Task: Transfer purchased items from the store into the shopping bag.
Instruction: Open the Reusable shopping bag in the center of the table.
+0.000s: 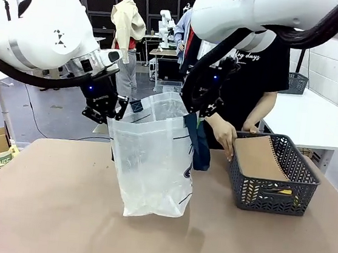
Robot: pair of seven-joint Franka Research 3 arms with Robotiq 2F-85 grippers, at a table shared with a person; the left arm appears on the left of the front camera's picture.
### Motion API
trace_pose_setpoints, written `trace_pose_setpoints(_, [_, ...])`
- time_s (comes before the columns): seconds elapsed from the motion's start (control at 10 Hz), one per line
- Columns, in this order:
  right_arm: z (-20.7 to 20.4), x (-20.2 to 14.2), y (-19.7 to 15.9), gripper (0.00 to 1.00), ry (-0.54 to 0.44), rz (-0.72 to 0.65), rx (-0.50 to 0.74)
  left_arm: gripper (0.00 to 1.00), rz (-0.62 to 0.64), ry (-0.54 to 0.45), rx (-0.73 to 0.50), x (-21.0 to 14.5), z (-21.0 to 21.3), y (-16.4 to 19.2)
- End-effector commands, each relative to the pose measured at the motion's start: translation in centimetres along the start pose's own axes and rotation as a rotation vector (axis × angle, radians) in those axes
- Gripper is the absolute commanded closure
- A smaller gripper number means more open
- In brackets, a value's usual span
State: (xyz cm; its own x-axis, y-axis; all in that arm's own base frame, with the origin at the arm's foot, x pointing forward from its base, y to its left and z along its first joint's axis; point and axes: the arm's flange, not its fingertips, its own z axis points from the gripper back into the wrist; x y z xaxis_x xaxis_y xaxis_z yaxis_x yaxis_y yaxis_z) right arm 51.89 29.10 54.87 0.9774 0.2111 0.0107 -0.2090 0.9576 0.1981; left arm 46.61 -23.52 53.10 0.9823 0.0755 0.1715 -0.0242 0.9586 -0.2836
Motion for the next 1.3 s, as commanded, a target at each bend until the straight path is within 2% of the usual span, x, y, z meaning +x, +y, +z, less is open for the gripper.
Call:
trace_pose_setpoints(0.0, [-0.5, -1.5, -1.7, 1.0, -0.021, 0.009, -0.052, 1.0, 0.025, -0.018, 0.014, -0.5, 0.5, 1.5])
trace_pose_setpoints(0.5, [-0.4, -2.2, -4.5, 1.0, -0.038, 0.073, -0.14, 1.0, 0.053, -0.126, 0.084, 0.2, -0.3, 1.1])
trace_pose_setpoints(0.8, [-0.3, -2.4, -6.0, 1.0, -0.048, 0.07, -0.16, 1.0, 0.052, -0.119, 0.119, 0.5, -1.2, 0.7])
trace_pose_setpoints(1.2, [-0.8, -2.4, -6.8, 1.0, -0.059, 0.033, -0.121, 1.0, 0.037, -0.077, 0.122, 1.5, -2.3, 0.4])
